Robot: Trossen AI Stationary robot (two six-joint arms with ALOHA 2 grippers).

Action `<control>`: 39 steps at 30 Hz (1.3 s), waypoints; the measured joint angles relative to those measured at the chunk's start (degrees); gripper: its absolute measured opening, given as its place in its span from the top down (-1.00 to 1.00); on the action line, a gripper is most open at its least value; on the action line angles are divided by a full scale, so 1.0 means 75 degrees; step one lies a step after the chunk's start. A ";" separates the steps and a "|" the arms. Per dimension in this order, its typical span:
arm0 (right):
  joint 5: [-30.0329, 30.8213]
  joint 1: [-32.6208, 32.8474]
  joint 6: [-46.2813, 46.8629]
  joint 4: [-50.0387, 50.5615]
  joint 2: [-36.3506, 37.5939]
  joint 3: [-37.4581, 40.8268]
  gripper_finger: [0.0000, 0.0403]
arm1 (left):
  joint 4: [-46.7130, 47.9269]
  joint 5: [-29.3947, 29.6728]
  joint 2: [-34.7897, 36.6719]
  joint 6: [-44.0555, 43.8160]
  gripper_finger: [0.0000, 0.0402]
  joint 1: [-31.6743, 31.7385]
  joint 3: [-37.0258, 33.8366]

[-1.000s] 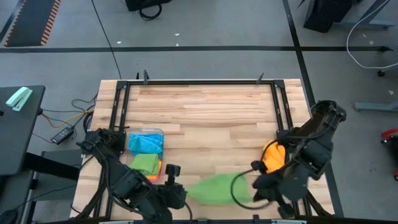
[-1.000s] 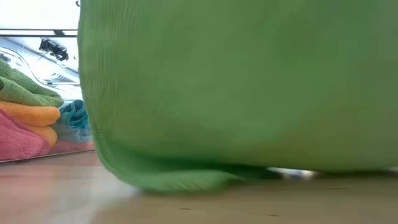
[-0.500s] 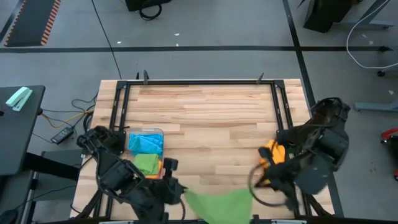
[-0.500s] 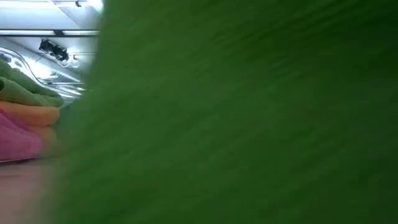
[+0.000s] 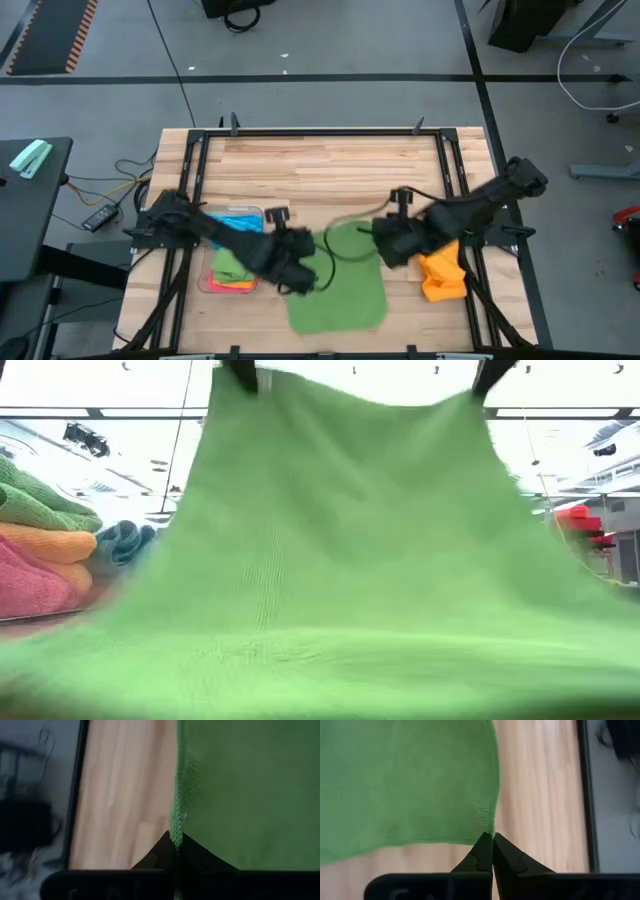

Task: Fold microfiber towels
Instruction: Fold the green microfiber cloth

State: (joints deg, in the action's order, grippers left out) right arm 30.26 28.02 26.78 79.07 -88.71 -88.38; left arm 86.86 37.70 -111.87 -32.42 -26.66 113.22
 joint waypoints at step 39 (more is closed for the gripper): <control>-0.1006 -0.7579 -0.9900 -0.6978 0.0000 0.2320 0.97 | -0.3589 -0.0597 0.1351 0.7592 0.90 0.6477 -0.3135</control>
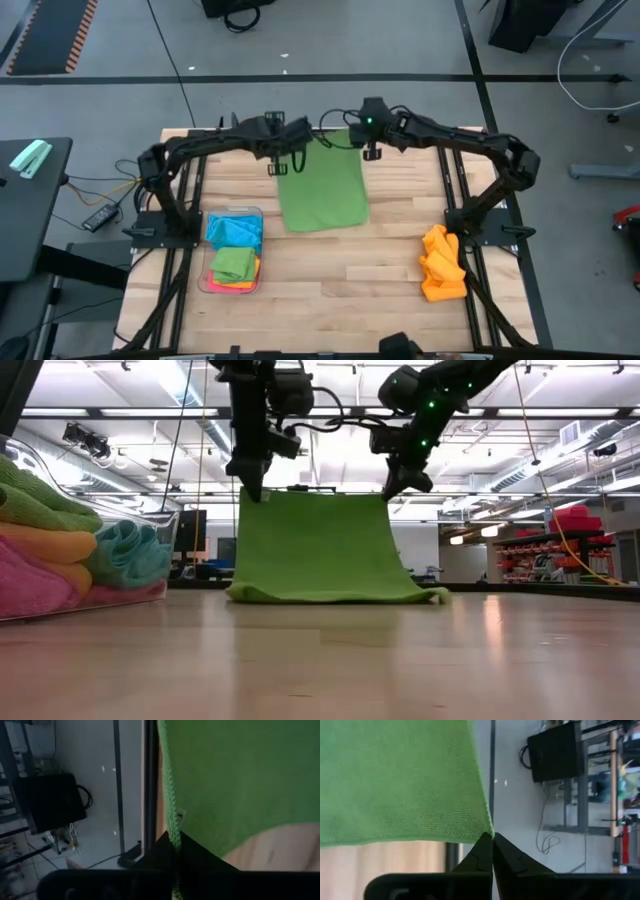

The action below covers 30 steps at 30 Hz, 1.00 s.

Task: Fold microfiber towels
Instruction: Fold the green microfiber cloth

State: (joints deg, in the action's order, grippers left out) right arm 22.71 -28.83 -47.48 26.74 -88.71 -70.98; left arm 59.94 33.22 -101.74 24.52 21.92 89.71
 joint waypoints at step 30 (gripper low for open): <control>-0.1283 0.0887 0.0920 0.2733 0.0006 0.0000 0.97 | 0.0800 -0.2738 0.0036 -0.1190 0.84 -0.0777 0.0001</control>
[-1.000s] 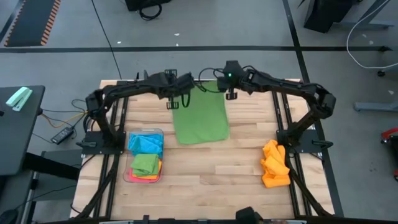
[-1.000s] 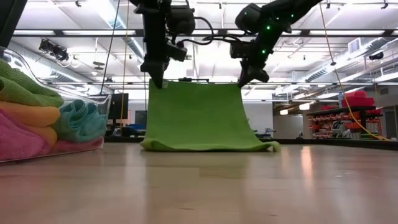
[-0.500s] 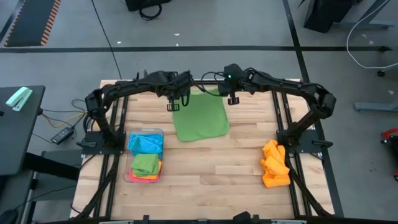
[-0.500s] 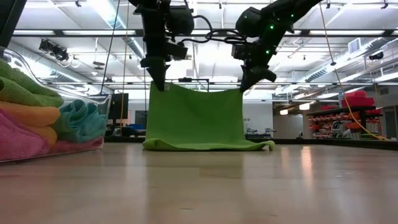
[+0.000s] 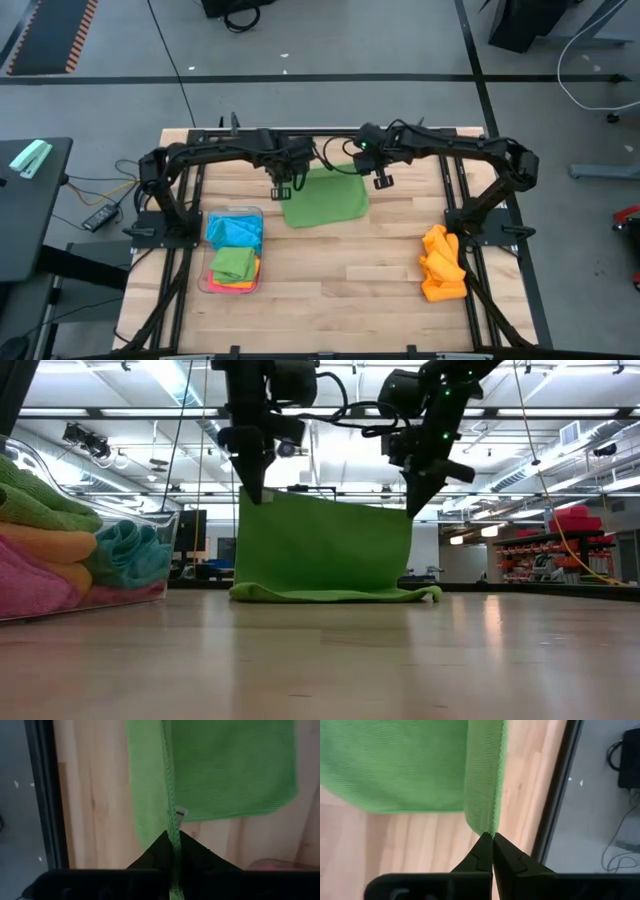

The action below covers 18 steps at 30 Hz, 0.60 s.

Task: Fold microfiber towels
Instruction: Fold the green microfiber cloth

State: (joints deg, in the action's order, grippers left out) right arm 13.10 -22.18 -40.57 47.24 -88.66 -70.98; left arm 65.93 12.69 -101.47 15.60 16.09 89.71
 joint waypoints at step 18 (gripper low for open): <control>-0.0981 0.0450 0.0593 0.0323 0.0000 0.0002 0.97 | -0.1161 -0.0390 -0.0009 -0.0905 0.87 -0.0811 -0.1309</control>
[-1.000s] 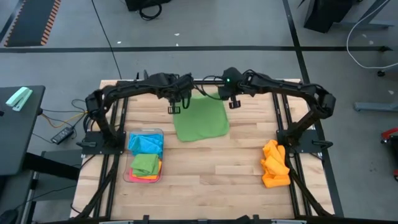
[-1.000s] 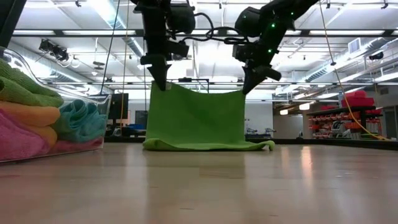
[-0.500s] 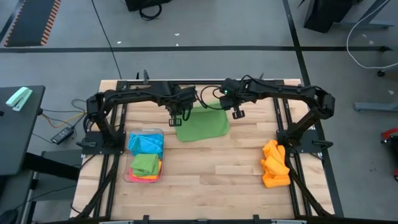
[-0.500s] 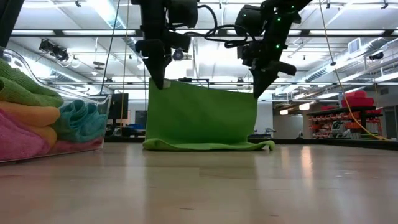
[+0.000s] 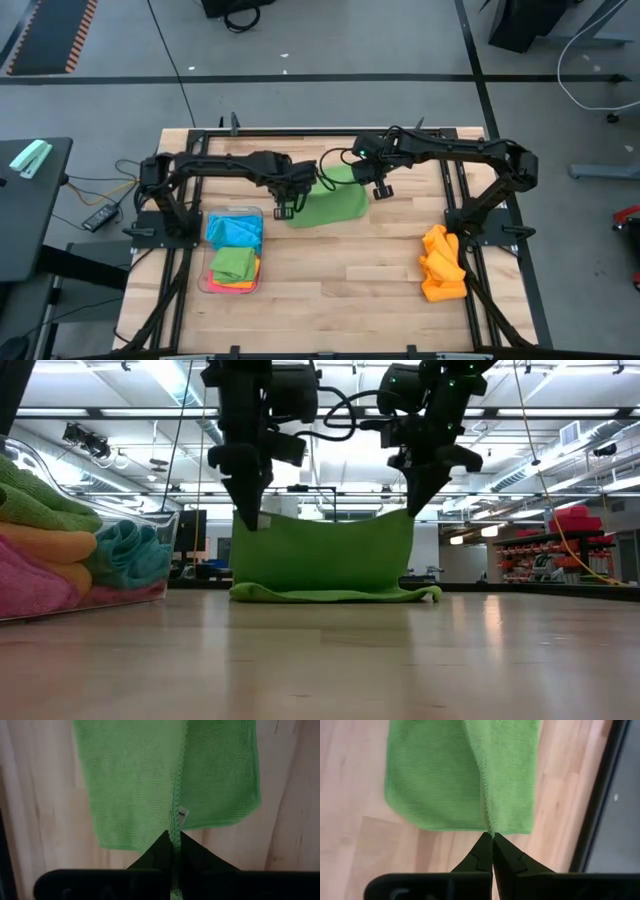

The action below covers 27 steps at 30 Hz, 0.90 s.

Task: Fold microfiber towels
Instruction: Fold the green microfiber cloth

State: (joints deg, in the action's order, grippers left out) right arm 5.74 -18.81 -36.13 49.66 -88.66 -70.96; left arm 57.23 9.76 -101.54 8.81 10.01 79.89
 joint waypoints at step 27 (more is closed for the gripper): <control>-0.0411 0.0628 0.0165 -0.1027 0.0003 0.1561 0.97 | -0.1020 -0.0258 -0.0163 -0.0894 0.92 -0.0867 -0.0469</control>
State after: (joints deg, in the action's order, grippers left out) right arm 2.66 -14.10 -34.89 41.95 -88.64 -59.25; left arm 49.58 7.83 -102.76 2.11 3.50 76.38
